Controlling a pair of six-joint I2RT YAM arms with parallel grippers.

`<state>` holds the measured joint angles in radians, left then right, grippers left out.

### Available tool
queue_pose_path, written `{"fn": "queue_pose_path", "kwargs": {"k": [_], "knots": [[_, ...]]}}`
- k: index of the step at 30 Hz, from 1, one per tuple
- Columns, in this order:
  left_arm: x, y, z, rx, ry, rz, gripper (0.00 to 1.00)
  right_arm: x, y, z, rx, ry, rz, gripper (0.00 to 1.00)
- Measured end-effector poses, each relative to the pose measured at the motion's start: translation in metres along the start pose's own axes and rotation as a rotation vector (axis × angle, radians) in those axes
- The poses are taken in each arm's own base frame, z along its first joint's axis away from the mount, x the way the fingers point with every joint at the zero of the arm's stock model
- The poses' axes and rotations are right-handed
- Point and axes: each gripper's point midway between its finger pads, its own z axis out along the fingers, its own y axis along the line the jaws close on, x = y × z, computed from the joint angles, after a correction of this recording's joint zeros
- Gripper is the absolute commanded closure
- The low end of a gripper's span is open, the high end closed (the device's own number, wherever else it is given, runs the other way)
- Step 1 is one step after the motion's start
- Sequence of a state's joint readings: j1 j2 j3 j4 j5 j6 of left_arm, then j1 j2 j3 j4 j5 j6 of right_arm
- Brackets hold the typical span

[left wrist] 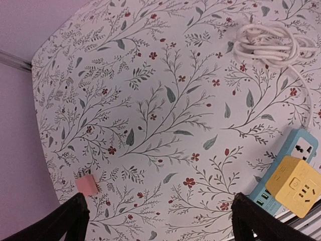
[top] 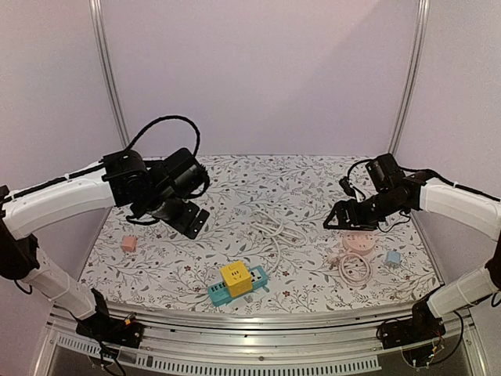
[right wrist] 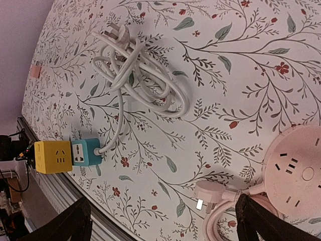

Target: Insert the plug

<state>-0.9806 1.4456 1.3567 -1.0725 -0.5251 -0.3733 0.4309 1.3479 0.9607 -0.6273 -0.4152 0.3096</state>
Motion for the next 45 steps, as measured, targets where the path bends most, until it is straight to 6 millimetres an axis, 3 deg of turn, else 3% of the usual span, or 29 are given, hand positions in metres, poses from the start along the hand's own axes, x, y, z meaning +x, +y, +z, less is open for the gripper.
{"fn": "queue_pose_path", "kwargs": {"k": [15,22,32,39,45], "knots": [[0.082,0.073,0.036,-0.133,0.252,-0.303,0.11,0.004,0.003,0.005,-0.031,0.030,0.009,0.01],[0.122,0.097,0.054,-0.154,0.391,-0.430,0.12,0.004,0.005,0.005,-0.042,0.032,0.008,0.01],[0.148,0.128,0.091,-0.127,0.535,-0.560,0.16,0.002,0.008,0.004,-0.053,0.029,0.005,0.01],[0.168,0.138,0.124,-0.092,0.640,-0.595,0.16,0.002,0.008,0.004,-0.051,0.029,0.006,0.01],[0.180,0.148,0.141,-0.065,0.699,-0.624,0.22,0.002,0.007,0.003,-0.044,0.023,0.006,0.01]]}}
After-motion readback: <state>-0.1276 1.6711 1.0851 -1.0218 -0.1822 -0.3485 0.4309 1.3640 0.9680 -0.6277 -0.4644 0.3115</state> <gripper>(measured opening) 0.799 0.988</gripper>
